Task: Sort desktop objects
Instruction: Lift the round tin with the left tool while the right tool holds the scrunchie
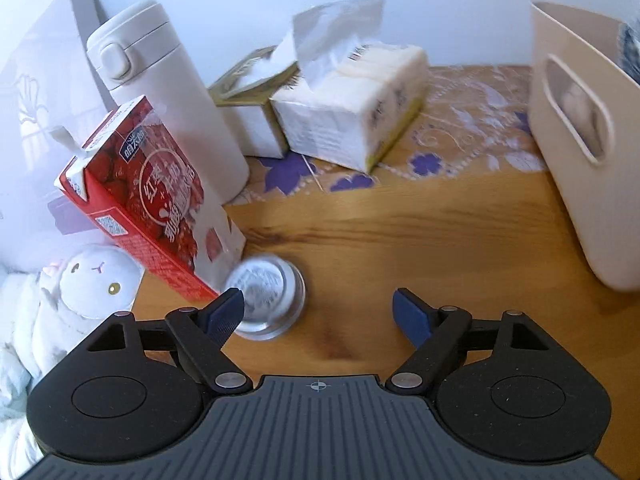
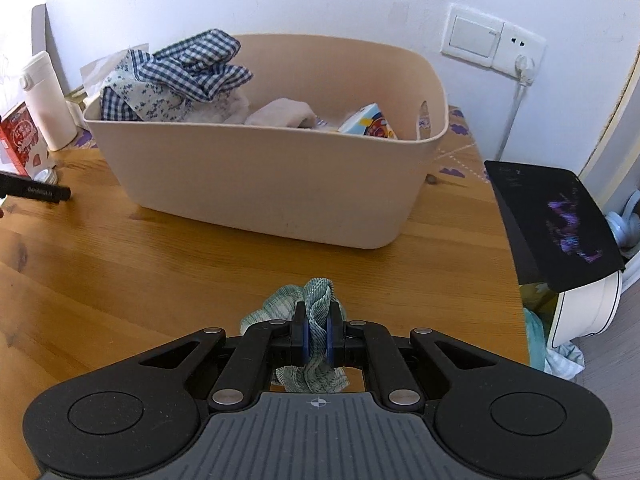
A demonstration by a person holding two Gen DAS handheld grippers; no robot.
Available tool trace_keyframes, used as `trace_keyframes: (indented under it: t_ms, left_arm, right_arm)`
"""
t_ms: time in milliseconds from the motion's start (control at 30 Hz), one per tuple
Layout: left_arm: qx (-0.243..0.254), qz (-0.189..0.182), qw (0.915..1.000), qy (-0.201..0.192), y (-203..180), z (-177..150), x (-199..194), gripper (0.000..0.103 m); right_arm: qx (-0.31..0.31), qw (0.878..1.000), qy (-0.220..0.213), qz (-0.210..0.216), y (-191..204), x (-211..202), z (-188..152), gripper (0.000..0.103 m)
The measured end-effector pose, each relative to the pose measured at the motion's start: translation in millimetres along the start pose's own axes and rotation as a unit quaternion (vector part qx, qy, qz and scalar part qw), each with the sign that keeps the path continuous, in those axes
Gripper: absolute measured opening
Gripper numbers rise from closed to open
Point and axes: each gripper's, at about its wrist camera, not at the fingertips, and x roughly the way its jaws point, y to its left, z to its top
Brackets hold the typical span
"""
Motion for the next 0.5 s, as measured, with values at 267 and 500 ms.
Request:
trace_keyframes:
  t_ms: [267, 500]
  left_arm:
    - [-0.054, 0.028, 0.9981, 0.004, 6.8, 10.3, 12.8, 0.09]
    - [-0.107, 0.053, 0.9921, 0.038, 7.4, 14.9, 14.3, 0.091]
  right_arm:
    - [0.004, 1.0, 0.01, 0.001, -1.4, 10.0, 0.9, 0.008]
    - [0.011, 1.0, 0.014, 0.0, -4.8, 15.4, 1.1, 0.008]
